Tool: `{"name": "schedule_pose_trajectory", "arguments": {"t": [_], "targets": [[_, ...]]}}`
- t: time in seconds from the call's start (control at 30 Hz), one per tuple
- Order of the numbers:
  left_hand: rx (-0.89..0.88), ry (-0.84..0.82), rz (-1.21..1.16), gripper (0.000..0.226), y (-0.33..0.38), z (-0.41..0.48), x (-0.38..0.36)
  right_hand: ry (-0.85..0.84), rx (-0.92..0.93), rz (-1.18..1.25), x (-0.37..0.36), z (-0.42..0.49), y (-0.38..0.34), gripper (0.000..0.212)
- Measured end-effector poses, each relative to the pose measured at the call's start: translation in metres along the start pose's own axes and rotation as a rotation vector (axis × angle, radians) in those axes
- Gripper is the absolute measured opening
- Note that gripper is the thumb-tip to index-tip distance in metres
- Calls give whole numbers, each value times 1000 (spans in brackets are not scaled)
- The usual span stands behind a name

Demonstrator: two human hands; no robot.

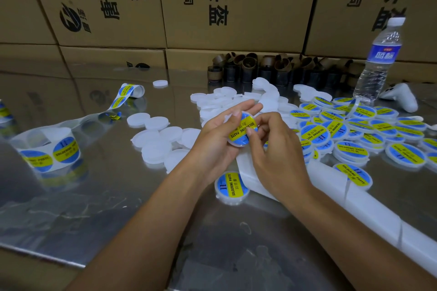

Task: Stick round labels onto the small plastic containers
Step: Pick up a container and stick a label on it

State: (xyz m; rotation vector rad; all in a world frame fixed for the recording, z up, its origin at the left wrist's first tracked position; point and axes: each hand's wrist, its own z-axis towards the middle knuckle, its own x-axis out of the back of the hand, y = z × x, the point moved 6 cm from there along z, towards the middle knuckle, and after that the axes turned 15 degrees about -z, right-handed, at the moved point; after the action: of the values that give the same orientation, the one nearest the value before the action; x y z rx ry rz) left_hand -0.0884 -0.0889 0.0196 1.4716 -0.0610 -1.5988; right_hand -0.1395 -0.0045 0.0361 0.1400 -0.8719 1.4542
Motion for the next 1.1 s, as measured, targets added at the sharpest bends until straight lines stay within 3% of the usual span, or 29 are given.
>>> {"name": "schedule_pose_trajectory", "arguments": {"t": [0.17,0.3,0.4,0.53,0.83,1.1], "targets": [[-7,28,-42,25,-1,1,1,5,18,-22,3,2,-5,14],[9,50,-53,27,-3,0,3,-70,-45,2,0,4,2,45],[25,47,-46,26,-4,-1,3,-28,-3,-8,3,4,3,31],[33,12,-30,27,-1,-2,0,-19,-81,73,3,3,12,18],[78,-33,27,29,-4,-4,-2,-50,-337,464,0,4,21,20],[47,17,146,30,-4,-3,3,-92,-302,410,-1,4,20,20]]}}
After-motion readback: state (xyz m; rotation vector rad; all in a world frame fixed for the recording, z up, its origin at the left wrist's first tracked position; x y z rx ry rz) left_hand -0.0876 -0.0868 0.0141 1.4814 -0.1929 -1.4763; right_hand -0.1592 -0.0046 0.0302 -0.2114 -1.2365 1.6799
